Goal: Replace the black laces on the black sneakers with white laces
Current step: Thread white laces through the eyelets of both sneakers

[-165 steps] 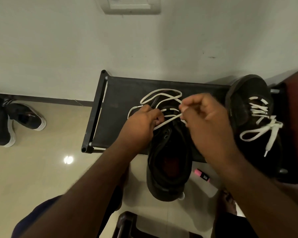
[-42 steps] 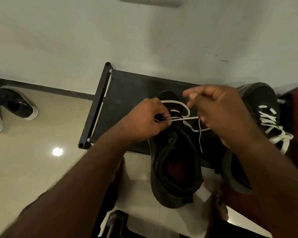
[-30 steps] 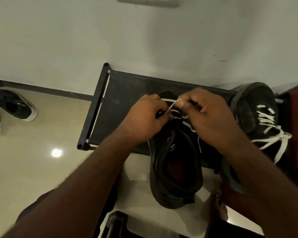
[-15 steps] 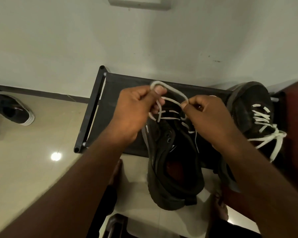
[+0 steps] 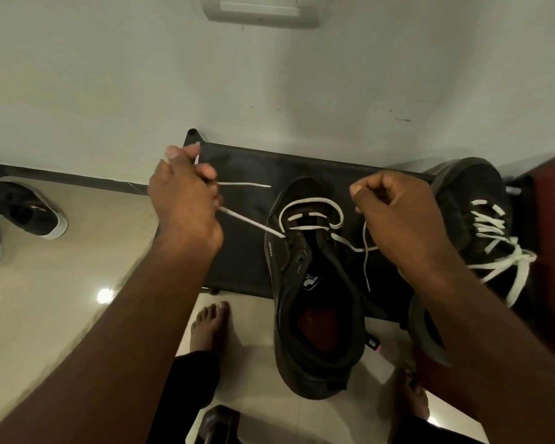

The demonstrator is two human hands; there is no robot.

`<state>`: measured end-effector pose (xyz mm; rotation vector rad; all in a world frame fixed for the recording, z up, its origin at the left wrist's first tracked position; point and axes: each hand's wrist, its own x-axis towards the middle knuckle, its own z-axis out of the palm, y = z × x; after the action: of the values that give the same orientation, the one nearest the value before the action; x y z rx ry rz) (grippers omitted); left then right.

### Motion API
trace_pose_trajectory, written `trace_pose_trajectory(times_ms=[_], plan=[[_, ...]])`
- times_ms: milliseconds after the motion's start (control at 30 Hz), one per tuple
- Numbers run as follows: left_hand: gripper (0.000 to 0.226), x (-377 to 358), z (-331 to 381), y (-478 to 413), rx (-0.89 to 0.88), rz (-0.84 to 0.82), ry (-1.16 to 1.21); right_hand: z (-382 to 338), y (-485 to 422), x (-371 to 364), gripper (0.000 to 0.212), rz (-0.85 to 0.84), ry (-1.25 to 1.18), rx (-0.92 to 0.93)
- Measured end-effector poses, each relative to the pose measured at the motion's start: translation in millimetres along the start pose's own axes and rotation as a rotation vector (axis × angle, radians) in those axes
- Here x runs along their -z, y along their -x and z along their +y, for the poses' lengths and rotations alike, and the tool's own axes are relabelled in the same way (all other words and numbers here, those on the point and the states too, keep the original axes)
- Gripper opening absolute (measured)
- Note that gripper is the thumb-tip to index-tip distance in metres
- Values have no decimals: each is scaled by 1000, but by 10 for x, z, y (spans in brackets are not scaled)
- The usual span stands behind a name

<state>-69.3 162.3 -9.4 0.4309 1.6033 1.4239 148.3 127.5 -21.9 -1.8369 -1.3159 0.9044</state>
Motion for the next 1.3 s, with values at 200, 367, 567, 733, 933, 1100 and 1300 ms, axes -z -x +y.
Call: trace_pose_trajectory(times_ms=[200,367,567,733,933,1100,1300], plan=[[32,55,-113,-37,17,-113,-586,103,-6,-7,15,-286,115,-179],[64,60,-207,-38,-54,-306,-921,63,41,-15,19,-326,124,-188],[42,35,-176,122,-139,-657,-1215,100,-1,-39,14,-313,35,-202],[27,30,-187,148,-125,-893,-1233,126,-55,20,20,-363,-25,-249],[25,22,-79,205,-140,-879,-1076,77,2,75,22,-478,107,-174],[31,46,158,297,139,-807,-329,60,16,58,23,-473,143,-169],[19,197,283,152,407,-689,400,91,49,-6,19,-398,215,-97]])
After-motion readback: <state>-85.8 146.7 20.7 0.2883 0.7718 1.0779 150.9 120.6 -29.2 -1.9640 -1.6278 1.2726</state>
